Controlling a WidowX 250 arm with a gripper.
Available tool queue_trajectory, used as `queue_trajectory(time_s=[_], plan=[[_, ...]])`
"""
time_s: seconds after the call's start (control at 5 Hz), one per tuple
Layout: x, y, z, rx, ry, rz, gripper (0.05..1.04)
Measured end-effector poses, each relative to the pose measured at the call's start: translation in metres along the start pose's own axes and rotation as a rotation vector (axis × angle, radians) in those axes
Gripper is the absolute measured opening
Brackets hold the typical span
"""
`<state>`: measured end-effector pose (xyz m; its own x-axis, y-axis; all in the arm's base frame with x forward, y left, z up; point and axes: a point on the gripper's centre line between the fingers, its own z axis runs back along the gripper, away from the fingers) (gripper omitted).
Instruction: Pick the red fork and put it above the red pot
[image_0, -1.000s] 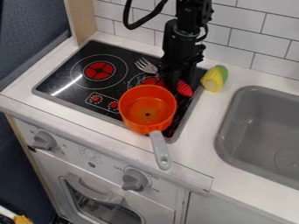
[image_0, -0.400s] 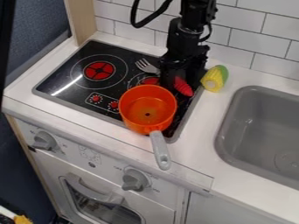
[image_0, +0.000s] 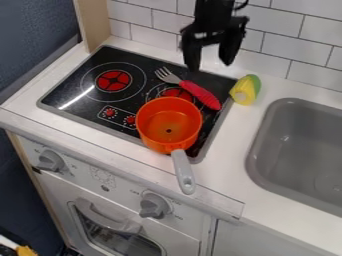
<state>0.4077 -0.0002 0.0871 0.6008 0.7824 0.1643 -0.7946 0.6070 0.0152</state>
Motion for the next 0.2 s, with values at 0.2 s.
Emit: queue_trajectory(time_s=[0.2], plan=[[-0.0033,-0.0032,0.001,-0.005,-0.001,-0.016,1.001]])
